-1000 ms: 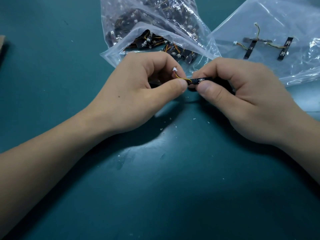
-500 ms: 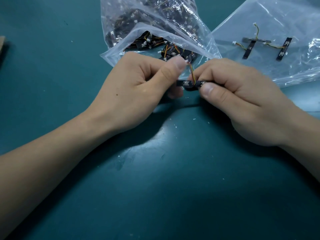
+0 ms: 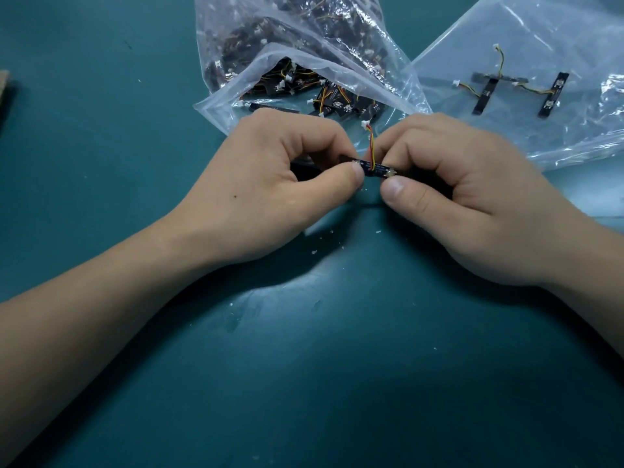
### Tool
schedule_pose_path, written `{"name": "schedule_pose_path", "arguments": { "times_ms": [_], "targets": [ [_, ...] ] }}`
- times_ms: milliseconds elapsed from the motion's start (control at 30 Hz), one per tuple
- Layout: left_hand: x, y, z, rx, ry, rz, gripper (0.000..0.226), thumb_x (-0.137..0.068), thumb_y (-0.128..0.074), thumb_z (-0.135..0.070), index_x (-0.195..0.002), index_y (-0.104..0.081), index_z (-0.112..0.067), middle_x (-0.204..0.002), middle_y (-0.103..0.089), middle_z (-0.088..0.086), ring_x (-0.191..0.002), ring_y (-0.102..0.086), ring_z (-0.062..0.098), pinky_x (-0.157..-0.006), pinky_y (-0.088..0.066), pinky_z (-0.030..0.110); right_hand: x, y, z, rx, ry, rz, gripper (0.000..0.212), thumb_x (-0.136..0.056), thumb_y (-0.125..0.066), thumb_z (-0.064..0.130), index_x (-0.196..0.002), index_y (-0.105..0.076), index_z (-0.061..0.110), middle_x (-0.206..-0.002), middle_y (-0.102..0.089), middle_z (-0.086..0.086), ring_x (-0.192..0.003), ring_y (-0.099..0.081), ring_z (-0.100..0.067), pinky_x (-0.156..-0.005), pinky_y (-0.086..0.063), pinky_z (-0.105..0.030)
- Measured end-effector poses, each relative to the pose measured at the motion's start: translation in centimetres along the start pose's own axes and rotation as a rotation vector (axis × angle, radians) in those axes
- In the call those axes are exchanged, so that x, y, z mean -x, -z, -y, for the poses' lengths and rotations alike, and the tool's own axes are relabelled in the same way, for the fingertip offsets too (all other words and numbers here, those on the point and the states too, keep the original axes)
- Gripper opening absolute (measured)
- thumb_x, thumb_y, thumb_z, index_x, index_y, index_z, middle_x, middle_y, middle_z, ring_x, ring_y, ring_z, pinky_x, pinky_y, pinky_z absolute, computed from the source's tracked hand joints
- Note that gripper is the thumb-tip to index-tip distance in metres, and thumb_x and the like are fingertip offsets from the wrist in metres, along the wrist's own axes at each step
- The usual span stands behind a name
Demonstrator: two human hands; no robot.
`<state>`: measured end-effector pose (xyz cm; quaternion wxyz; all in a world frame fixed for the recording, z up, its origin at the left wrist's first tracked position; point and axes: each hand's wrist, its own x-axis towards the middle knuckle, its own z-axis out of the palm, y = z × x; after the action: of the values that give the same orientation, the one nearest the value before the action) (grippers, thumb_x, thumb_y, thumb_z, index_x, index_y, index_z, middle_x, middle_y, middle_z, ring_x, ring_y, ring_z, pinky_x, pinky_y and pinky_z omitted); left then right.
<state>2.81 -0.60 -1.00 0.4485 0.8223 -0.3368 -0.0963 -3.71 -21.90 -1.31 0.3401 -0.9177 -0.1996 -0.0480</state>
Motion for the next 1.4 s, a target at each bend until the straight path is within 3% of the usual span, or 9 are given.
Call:
{"name": "schedule_pose_path", "arguments": {
  "times_ms": [200, 333, 467, 633, 733, 900, 1167, 1300, 1400],
  "targets": [
    [0.0, 0.1, -0.1, -0.025, -0.022, 0.003, 0.013, -0.091, -0.070, -0.018, -0.081, -0.073, -0.011, -0.072, -0.067, 0.004, -0.069, -0.060, 0.019, -0.067, -0.046, 0.027, 0.1, -0.1, -0.1, 0.012, 0.006, -0.019, 0.006, -0.098, -0.060, 0.022, -0.092, -0.060, 0.018, -0.103, -0.067, -0.003, -0.098, -0.060, -0.025, -0.090, -0.046, -0.039],
    [0.0, 0.2, 0.0, 0.009, -0.007, 0.019, 0.018, -0.091, -0.066, -0.022, -0.080, -0.072, -0.009, -0.071, -0.065, 0.010, -0.069, -0.058, 0.028, -0.065, -0.045, 0.036, 0.1, -0.2, -0.2, 0.044, 0.014, -0.032, 0.012, -0.099, -0.061, 0.023, -0.095, -0.066, 0.013, -0.104, -0.068, -0.004, -0.098, -0.061, -0.024, -0.091, -0.047, -0.037],
    [0.0, 0.2, 0.0, 0.053, 0.001, 0.020, 0.020, -0.092, -0.062, -0.026, -0.081, -0.074, -0.014, -0.071, -0.066, 0.010, -0.068, -0.057, 0.029, -0.063, -0.043, 0.033, 0.3, -0.4, -0.2, 0.070, -0.002, -0.061, 0.016, -0.100, -0.059, 0.024, -0.099, -0.069, 0.011, -0.102, -0.070, -0.006, -0.097, -0.063, -0.028, -0.088, -0.048, -0.044],
    [-0.1, 0.6, 0.2, 0.129, -0.026, 0.061, 0.021, -0.091, -0.054, -0.016, -0.081, -0.071, -0.009, -0.079, -0.066, 0.028, -0.076, -0.058, 0.047, -0.072, -0.046, 0.056, 0.4, -0.2, -0.1, 0.012, -0.033, -0.071, 0.012, -0.099, -0.061, 0.026, -0.096, -0.067, 0.016, -0.099, -0.070, -0.005, -0.096, -0.064, -0.026, -0.087, -0.049, -0.045],
    [0.1, 0.5, 0.3, 0.052, -0.068, 0.016, 0.019, -0.091, -0.056, -0.013, -0.083, -0.072, -0.008, -0.074, -0.066, 0.022, -0.070, -0.058, 0.039, -0.066, -0.046, 0.050, 0.3, -0.1, -0.3, -0.049, -0.062, -0.065, 0.013, -0.097, -0.061, 0.022, -0.096, -0.069, 0.013, -0.099, -0.071, -0.005, -0.097, -0.064, -0.024, -0.087, -0.049, -0.043],
    [0.5, -0.3, -0.4, -0.241, -0.269, -0.096, 0.016, -0.090, -0.059, -0.007, -0.082, -0.072, -0.010, -0.071, -0.062, -0.002, -0.067, -0.055, 0.015, -0.066, -0.043, 0.023, 0.3, 0.4, -0.5, -0.178, -0.072, 0.005, 0.020, -0.093, -0.060, 0.010, -0.099, -0.078, 0.016, -0.110, -0.074, 0.002, -0.110, -0.066, -0.017, -0.097, -0.049, -0.033],
    [0.5, -0.5, -0.4, -0.227, -0.160, -0.183, 0.020, -0.089, -0.058, -0.010, -0.074, -0.071, -0.009, -0.057, -0.055, 0.002, -0.060, -0.053, 0.021, -0.054, -0.039, 0.027, 0.4, 0.3, -0.5, -0.189, -0.076, -0.017, 0.023, -0.095, -0.057, 0.014, -0.101, -0.078, 0.020, -0.108, -0.075, 0.000, -0.116, -0.064, -0.020, -0.103, -0.048, -0.047],
    [0.4, -0.5, -0.4, -0.259, -0.186, -0.169, 0.018, -0.087, -0.061, -0.010, -0.073, -0.071, -0.009, -0.059, -0.056, 0.001, -0.059, -0.051, 0.016, -0.056, -0.039, 0.022, 0.3, 0.1, -0.5, -0.150, -0.086, -0.039, 0.022, -0.095, -0.058, 0.016, -0.106, -0.078, 0.018, -0.108, -0.075, 0.002, -0.113, -0.065, -0.017, -0.101, -0.049, -0.042],
    [0.4, -0.7, -0.3, -0.312, -0.219, -0.160, 0.017, -0.087, -0.062, -0.013, -0.075, -0.074, -0.010, -0.062, -0.060, 0.003, -0.061, -0.053, 0.019, -0.060, -0.043, 0.031, 0.3, 0.0, -0.6, -0.162, -0.086, -0.053, 0.022, -0.094, -0.060, 0.013, -0.107, -0.078, 0.016, -0.108, -0.076, 0.002, -0.113, -0.066, -0.016, -0.101, -0.049, -0.041]
  ]
}}
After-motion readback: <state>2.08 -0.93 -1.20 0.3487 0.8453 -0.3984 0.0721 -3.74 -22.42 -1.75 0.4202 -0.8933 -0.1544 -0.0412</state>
